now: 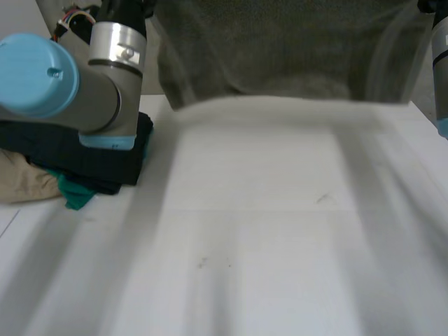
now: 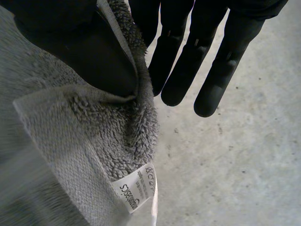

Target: Fold the laundry.

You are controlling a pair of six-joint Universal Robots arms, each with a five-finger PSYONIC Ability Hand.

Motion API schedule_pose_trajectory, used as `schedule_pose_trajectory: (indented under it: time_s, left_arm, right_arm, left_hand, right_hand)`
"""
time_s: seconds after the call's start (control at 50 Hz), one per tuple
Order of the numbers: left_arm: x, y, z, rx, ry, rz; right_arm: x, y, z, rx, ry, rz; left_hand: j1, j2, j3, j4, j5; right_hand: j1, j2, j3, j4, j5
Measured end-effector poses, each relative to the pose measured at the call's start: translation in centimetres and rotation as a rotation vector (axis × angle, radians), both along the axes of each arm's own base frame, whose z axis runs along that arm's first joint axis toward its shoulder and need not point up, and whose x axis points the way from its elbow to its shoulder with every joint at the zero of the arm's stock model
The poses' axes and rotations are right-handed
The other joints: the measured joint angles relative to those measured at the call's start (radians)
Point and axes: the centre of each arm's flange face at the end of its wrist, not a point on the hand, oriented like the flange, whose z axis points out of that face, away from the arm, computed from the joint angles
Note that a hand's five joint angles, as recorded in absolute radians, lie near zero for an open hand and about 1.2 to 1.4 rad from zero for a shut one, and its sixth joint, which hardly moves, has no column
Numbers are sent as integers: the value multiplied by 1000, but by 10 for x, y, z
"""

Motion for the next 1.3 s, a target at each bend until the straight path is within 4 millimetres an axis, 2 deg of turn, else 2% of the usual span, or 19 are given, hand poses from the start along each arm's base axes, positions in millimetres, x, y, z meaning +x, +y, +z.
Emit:
schedule_pose_trajectory:
  time_s: [0.06,0.12,0.22,0.26,0.42,0.54,0.62,0.66,0.68,0.7,0.74,0.82,0.96,1.08,1.2,1.3]
  left_arm:
    - [2,9,-19,77,-37,-6]
    - [6,19,-50,193,-89,-14]
    - [14,36,-102,386,-163,-15]
    - [20,45,-129,488,-191,-10]
    - [37,80,-201,791,-225,-28]
    - [46,97,-235,937,-229,-44]
    - [49,104,-244,985,-239,-56]
    - [50,106,-243,994,-241,-66]
    - [51,106,-242,995,-241,-70]
    - [52,105,-240,994,-237,-75]
    - [56,102,-235,992,-224,-82]
    - [67,91,-227,1001,-185,-99]
    - [96,67,-225,1104,-87,-179]
    - [114,56,-231,1192,-48,-247]
    - [120,50,-239,1235,-37,-271]
    - [112,50,-246,1245,-51,-292]
  right_arm:
    - [2,2,-10,61,9,18]
    - [2,4,-28,174,32,37]
    - [2,16,-74,449,88,74]
    - [1,25,-98,586,112,91]
    - [-5,63,-176,973,168,110]
    - [-13,89,-215,1137,184,110]
    - [-20,98,-229,1192,180,99]
    - [-24,102,-234,1209,174,92]
    - [-25,103,-236,1214,171,89]
    - [-28,103,-237,1217,167,85]
    - [-32,103,-240,1220,155,79]
    - [-39,101,-241,1219,133,84]
    - [-45,98,-240,1219,104,107]
    - [-46,97,-240,1224,84,118]
    - [-45,98,-240,1228,82,118]
    - [-46,99,-242,1234,82,116]
  left_hand:
    - [0,0,0,0,0]
    - [0,0,0,0,0]
    - [0,0,0,0,0]
    - [0,0,0,1,0]
    - [0,0,0,3,0]
    - [0,0,0,3,0]
    - [0,0,0,3,0]
    - [-193,-205,-188,-194,-148]
    - [-193,-205,-188,-194,-148]
    - [-432,-405,-397,-407,-348]
    - [-658,-642,-631,-646,-583]
    - [-781,-813,-798,-820,-752]
    - [-809,-856,-849,-869,-803]
    - [-809,-856,-849,-869,-803]
    - [-808,-853,-847,-863,-796]
    - [-805,-841,-838,-839,-767]
  right_hand:
    - [0,0,0,0,0]
    - [0,0,0,0,0]
    - [0,0,0,0,0]
    - [0,0,0,0,0]
    - [0,0,0,0,0]
    - [0,0,0,0,0]
    - [0,0,0,0,0]
    - [0,0,0,0,0]
    - [0,0,0,0,0]
    - [0,0,0,0,0]
    - [0,0,0,0,0]
    - [0,0,0,0,0]
    - [0,0,0,0,0]
    - [0,0,0,0,0]
    - [0,0,0,0,0]
    - [0,0,0,0,0]
